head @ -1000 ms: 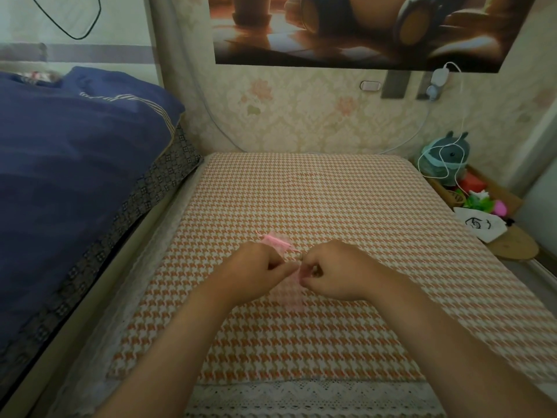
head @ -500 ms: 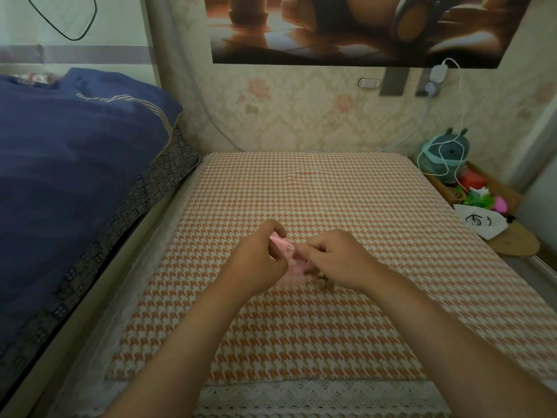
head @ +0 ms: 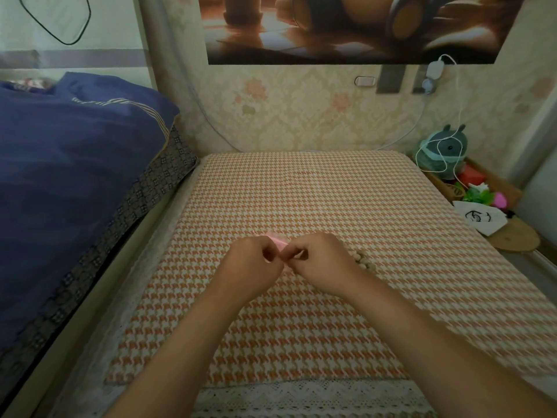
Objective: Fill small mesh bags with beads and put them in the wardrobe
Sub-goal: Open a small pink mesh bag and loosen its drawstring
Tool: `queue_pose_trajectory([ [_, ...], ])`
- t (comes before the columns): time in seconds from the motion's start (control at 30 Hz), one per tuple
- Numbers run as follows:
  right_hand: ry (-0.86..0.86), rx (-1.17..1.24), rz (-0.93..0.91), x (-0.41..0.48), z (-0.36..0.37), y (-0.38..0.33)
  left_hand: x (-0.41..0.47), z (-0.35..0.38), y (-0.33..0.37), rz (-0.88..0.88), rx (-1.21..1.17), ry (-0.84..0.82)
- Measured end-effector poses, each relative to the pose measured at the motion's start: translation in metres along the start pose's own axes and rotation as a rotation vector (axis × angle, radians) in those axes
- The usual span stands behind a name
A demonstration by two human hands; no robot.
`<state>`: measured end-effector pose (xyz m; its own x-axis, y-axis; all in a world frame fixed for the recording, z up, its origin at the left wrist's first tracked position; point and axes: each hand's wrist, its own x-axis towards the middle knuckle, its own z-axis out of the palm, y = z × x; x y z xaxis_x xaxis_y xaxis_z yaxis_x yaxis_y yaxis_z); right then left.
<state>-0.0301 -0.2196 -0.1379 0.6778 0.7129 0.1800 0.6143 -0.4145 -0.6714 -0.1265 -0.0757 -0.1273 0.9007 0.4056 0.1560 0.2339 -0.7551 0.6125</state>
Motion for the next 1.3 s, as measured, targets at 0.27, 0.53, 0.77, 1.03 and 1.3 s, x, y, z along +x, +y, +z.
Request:
queue_pose_trajectory([
  [0.27,0.080,0.074,0.100,0.010,-0.021,0.023,0.008,0.006,-0.001,-0.079,0.041,0.017],
  [0.53,-0.059,-0.444,0.020,0.013,-0.009,0.039,0.016,0.002,-0.005,-0.019,-0.040,0.035],
  [0.77,-0.121,-0.620,-0.026,0.020,0.003,0.038,0.017,-0.001,-0.015,0.016,-0.074,-0.002],
  [1.03,0.191,0.016,-0.051,0.020,-0.019,0.012,0.022,-0.003,-0.016,0.042,-0.126,-0.078],
  [1.3,0.127,-0.229,-0.189,0.010,-0.010,-0.009,0.017,-0.004,-0.011,0.098,-0.143,-0.110],
])
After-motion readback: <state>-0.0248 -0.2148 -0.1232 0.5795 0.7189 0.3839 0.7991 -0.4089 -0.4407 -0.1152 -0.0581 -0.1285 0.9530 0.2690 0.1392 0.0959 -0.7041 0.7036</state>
